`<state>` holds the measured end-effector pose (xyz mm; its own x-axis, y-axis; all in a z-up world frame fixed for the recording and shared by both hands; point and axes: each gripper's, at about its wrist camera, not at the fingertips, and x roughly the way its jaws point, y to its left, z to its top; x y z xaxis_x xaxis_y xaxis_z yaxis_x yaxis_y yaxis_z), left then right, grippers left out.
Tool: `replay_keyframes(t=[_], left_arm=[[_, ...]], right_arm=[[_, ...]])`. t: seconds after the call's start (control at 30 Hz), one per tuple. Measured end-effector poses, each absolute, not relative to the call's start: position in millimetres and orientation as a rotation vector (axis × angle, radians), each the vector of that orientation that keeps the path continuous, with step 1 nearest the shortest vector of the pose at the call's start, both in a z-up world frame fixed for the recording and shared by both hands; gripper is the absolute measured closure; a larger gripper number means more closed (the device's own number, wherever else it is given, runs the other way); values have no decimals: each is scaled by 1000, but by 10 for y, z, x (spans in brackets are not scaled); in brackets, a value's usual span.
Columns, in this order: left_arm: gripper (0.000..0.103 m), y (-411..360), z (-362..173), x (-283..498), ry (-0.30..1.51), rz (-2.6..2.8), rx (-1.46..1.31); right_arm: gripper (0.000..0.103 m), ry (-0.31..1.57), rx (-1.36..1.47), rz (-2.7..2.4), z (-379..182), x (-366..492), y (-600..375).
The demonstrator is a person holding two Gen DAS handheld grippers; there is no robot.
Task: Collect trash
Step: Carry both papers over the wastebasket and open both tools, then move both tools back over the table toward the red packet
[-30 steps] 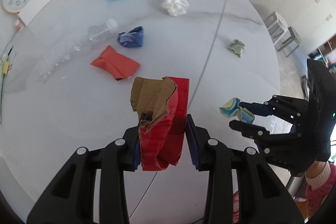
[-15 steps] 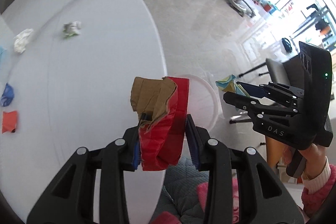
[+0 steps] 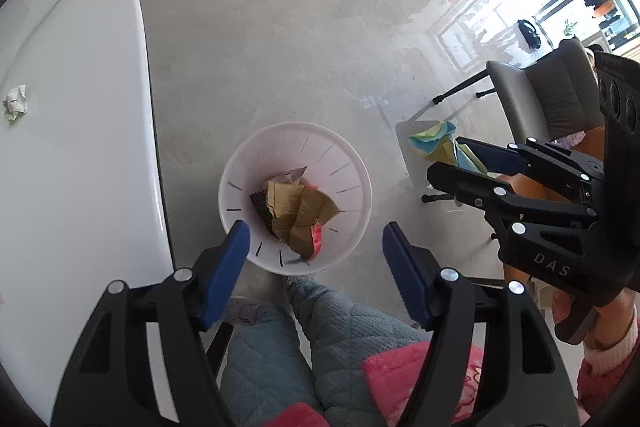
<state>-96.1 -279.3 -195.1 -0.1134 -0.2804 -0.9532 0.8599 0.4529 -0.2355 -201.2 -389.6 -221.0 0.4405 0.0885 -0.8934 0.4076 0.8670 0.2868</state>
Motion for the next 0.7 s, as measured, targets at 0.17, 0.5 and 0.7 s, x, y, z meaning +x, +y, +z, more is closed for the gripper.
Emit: replay_keyframes(t=[0.17,0.5,0.7], left_arm=[[30,-2783,-1825,-842,1321,-981,515],[15,-2420,-1389,-475,1205,-785,435],[13,-2206,-1218,-339,1183,-709,337]], right_arm=[[64,1109,486,-148,-2212,-1974,-4003],[11,1135,405,-96,-2319,-1848,-3974],[3,1113,457,-106,-2219,-1741,-4076]])
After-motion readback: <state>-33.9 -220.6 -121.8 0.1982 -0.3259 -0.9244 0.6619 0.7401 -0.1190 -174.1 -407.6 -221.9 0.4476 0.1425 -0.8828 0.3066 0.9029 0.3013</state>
